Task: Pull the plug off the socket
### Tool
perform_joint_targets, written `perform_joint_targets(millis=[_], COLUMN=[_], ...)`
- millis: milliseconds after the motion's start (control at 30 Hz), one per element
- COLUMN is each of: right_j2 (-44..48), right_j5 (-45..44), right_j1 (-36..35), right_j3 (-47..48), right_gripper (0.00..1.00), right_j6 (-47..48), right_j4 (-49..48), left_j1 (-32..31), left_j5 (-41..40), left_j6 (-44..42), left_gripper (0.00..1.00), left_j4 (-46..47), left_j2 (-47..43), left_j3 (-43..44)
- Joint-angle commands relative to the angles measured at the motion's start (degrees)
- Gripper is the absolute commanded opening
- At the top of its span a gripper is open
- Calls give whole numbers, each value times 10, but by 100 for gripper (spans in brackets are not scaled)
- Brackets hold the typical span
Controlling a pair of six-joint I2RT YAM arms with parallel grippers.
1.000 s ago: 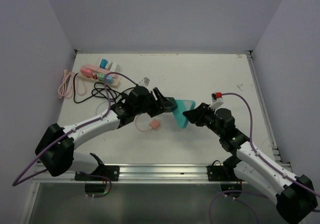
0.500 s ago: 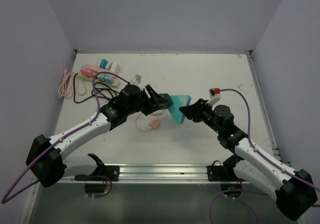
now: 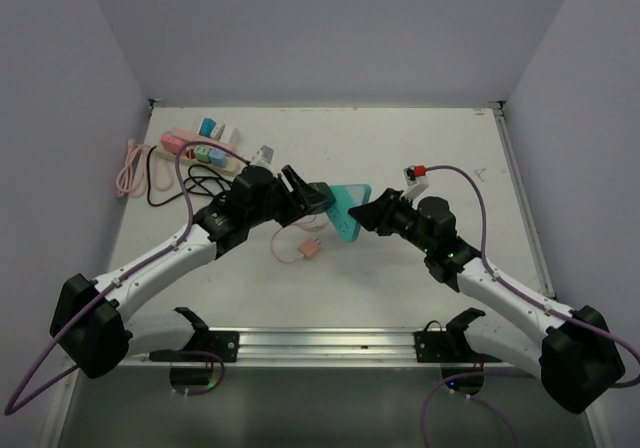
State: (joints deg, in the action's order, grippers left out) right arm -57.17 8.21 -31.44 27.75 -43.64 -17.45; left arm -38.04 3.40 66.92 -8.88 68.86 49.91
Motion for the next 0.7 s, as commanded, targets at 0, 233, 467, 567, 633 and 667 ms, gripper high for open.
perform_joint_targets(millis=[0,233,467,567,633,667], right_j2=[-37,-23,-45,-63,-69,-70], right_j5=[-107,-70,-68,-62,-57,-54], right_j1=[48,47,48,46,46,46], right_j3=[-3,-46,-53,-45,-39,-37], right_gripper=[0,25,61,69,70,71], right_j6=[38,-2,-24,-28,-27,-26], right_j4=[43,16,-18,-35,-42,-41], left_j1=[24,24,15,4,-2,-4], left_j5=[-38,-37,-16,-28,-30,-31], left_j6=[-57,-50,-16,-13,-13,-17], left_gripper=[0,0,0,0,0,0], left_j4=[-3,34,78,79,99,99], left_j2=[-7,26,41,44,50,52], left_j3=[14,13,9,11,13,17])
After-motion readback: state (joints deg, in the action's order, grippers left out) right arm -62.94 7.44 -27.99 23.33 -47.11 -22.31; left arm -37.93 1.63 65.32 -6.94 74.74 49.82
